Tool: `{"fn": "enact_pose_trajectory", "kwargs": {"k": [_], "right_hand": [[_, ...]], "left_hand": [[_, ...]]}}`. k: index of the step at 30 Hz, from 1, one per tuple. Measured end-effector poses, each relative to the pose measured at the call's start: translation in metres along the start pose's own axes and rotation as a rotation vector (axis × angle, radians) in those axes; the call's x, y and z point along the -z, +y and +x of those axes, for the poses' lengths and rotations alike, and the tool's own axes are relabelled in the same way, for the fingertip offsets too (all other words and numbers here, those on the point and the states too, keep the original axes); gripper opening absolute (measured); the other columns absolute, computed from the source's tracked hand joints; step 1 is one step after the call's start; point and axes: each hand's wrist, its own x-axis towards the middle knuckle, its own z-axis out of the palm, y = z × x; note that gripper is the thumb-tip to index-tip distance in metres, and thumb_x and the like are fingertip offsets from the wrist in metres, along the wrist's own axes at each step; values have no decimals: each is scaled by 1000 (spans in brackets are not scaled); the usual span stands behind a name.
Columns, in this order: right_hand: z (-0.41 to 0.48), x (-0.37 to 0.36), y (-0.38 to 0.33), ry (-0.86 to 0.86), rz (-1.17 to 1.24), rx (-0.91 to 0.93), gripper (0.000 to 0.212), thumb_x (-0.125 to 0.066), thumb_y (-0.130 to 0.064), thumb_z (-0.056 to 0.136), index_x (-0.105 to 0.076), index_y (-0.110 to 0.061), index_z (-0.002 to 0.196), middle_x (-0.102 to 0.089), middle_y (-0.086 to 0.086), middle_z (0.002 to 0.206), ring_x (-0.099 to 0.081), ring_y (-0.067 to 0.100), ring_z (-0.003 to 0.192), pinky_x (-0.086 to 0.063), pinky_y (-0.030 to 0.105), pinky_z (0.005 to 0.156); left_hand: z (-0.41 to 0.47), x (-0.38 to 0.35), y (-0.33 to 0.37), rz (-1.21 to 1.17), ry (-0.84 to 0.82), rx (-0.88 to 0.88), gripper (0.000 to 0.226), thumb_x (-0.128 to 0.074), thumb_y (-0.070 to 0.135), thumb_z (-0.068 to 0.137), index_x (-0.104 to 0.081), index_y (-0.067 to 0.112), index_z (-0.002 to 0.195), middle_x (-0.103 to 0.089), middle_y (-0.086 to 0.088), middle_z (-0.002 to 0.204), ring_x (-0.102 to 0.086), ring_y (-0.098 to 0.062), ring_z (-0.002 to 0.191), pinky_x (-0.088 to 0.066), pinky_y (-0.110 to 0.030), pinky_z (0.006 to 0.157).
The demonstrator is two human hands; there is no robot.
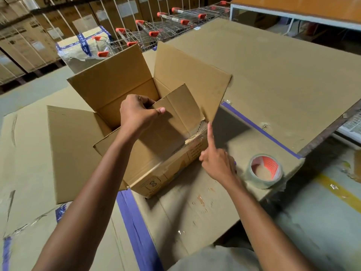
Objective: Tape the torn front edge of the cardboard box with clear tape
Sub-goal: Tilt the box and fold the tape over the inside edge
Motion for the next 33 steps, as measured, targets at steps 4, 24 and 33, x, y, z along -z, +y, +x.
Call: {"fn": "enact_pose_trajectory", "kwargs": {"k": [4, 24, 33], "right_hand": [[4, -3, 6, 10, 65, -36, 103, -55, -21, 98, 28, -51, 151, -72, 2, 81, -66, 28, 72, -55, 42, 69], [50, 24, 9, -23, 666, -91, 44, -69, -63, 83, -70, -22, 100, -71, -5, 63, -51, 5, 45, -49, 28, 51], [47, 24, 9, 123, 285, -53, 45, -49, -64, 97, -58, -29, 70, -66, -12, 56, -65, 9, 67, -55, 33, 73]], "left_hand": [[-1, -1, -1, 17, 12, -25, 44, -90, 38, 72, -78, 11, 104, -75, -2, 96, -71, -16, 94, -63, -41, 84], [-8, 0, -8, 88, -59, -88, 41, -83, 44, 78, -75, 12, 103, -75, -6, 94, -71, -24, 92, -63, -48, 82], [-4, -5, -14, 98, -40, -102, 50, -84, 50, 76, -77, 12, 109, -75, -2, 93, -71, -20, 89, -63, -46, 80]]}}
